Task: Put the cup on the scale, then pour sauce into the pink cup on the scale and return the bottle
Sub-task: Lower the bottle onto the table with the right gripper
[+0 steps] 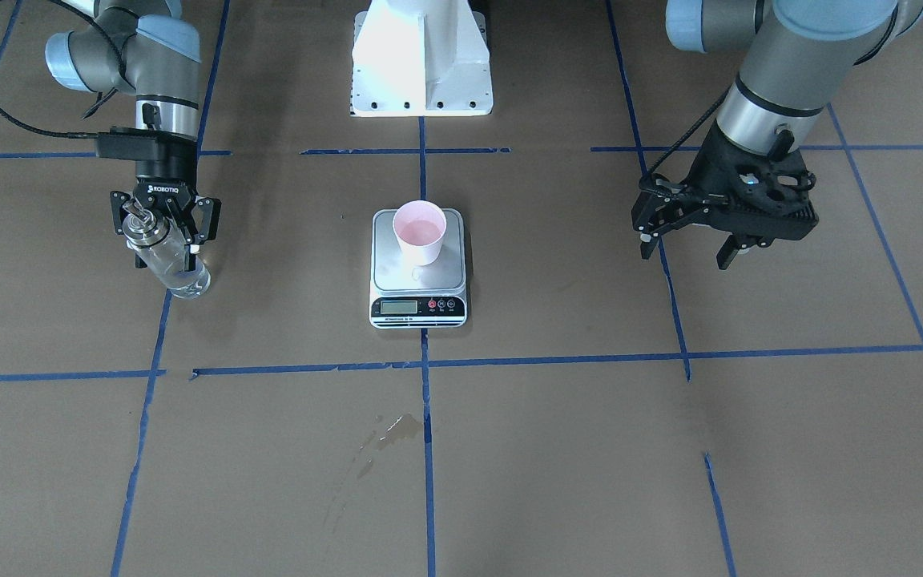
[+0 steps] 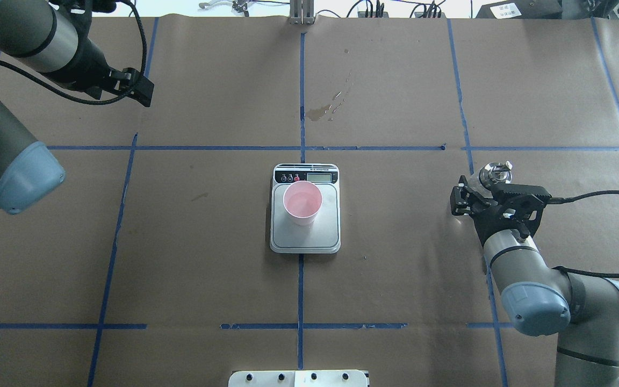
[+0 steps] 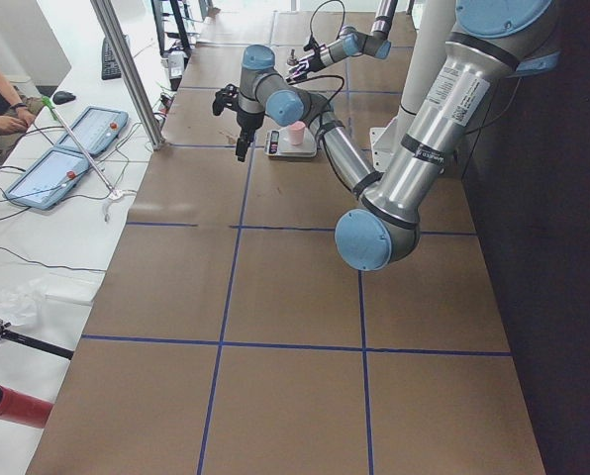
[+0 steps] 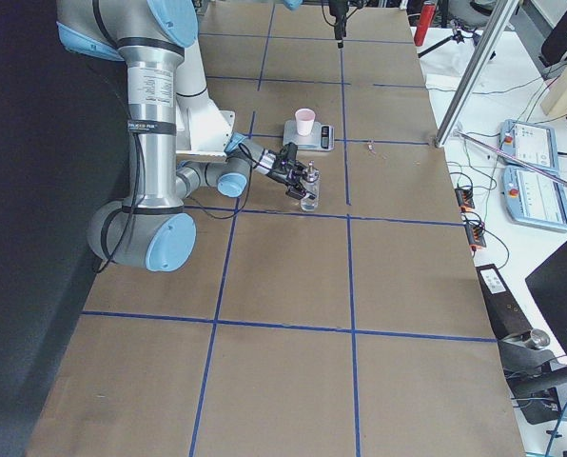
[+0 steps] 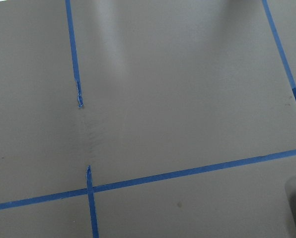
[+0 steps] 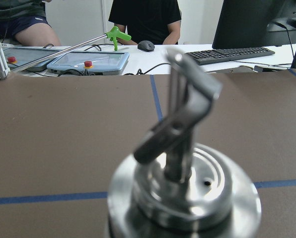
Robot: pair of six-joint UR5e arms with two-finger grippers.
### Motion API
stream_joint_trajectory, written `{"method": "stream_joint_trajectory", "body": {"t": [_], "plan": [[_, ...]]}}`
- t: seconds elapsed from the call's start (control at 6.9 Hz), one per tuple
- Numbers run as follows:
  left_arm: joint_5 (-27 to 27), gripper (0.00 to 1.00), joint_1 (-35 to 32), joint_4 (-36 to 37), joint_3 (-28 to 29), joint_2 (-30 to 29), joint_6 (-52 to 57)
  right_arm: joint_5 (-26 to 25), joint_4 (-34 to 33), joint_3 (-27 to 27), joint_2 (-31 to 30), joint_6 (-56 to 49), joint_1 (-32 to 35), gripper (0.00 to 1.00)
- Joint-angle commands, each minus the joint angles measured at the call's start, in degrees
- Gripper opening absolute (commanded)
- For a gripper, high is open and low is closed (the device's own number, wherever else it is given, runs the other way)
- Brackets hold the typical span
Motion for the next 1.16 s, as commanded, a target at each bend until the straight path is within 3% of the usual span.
{"method": "stream_joint_trajectory", "body": {"t": [0.0,0.43,0.72,1.01], "plan": [[0.0,0.94,-0.2,0.0,0.0,0.0,0.0,0.0,0.0,-0.5,0.0,0.0,-0.4,1.0],[0.0,0.94,-0.2,0.0,0.0,0.0,0.0,-0.2,0.1,0.8,-0.5,0.0,-1.3,1.0],[0.0,0.94,-1.0,0.1,0.0,-0.3,0.1,-0.1,0.0,7.2,-7.1,0.1,-4.0,1.0],[0.1,0.94,-1.2,0.1,0.1,0.2,1.0,-0.4,0.1,9.7,-10.1,0.4,-6.4,1.0]]}}
